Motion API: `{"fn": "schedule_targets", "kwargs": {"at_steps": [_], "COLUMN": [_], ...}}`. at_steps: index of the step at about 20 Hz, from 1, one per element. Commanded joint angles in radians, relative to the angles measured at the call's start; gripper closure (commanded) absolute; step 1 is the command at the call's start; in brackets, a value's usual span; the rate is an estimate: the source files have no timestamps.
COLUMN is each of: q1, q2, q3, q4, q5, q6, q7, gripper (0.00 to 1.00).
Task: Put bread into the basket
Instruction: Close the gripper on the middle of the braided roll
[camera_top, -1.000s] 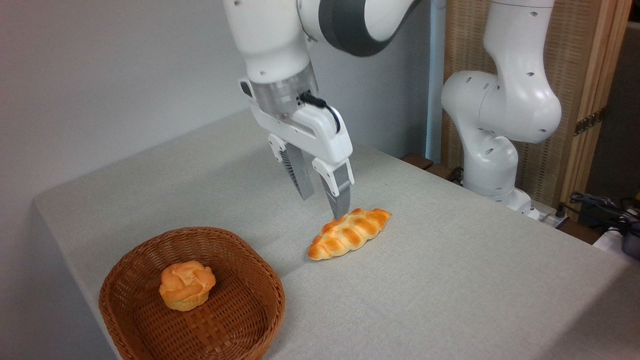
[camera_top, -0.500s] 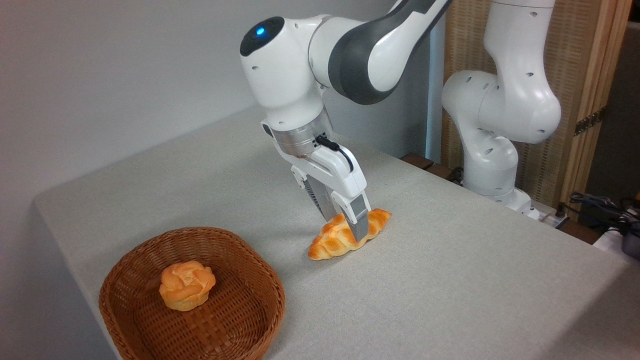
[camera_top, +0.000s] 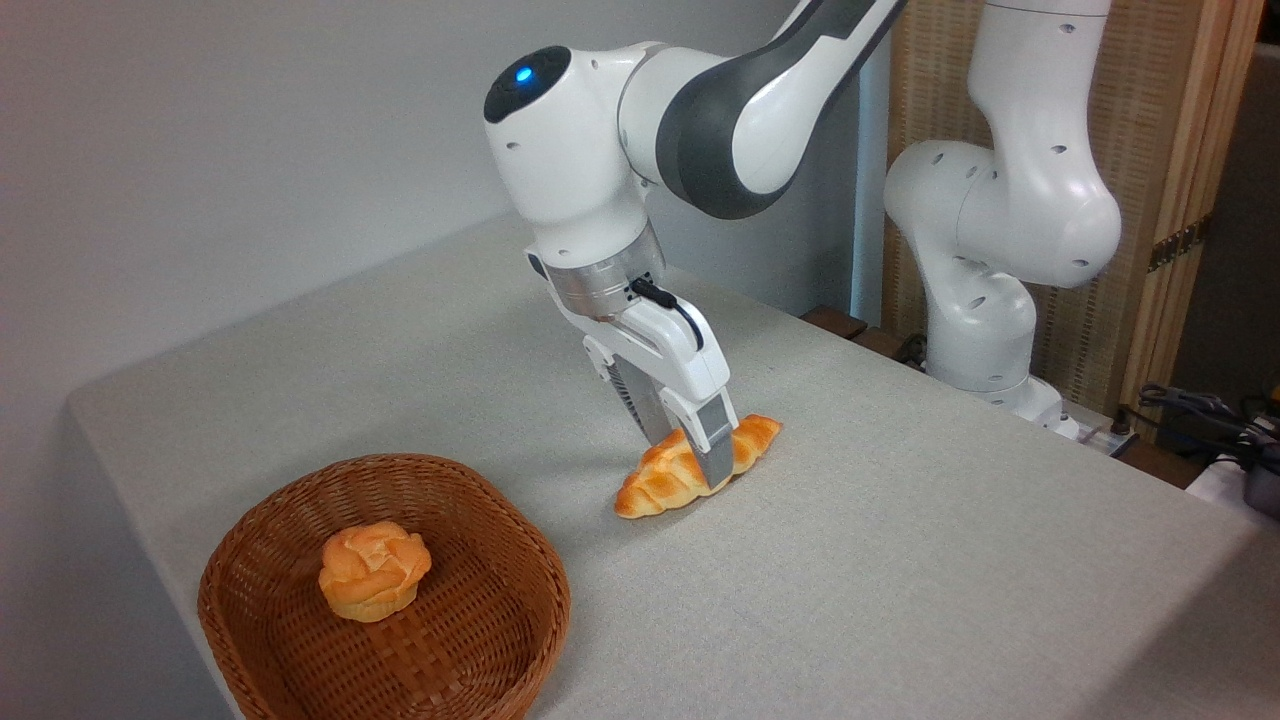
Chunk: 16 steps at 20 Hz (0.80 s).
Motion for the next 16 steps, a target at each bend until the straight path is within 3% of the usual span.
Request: {"fn": "schedule_targets", "kwargs": {"at_steps": [1,16], "q1": [-0.011,-0.022], "q2": [-0.028,0.020], "q3": [0.014,0.005], "q4": [-0.004,-0.023], "q5": [0.016,0.010], "q6": [0.039,0.029], "q7": [0.011,0.006], "gripper": [0.00,0.00]}}
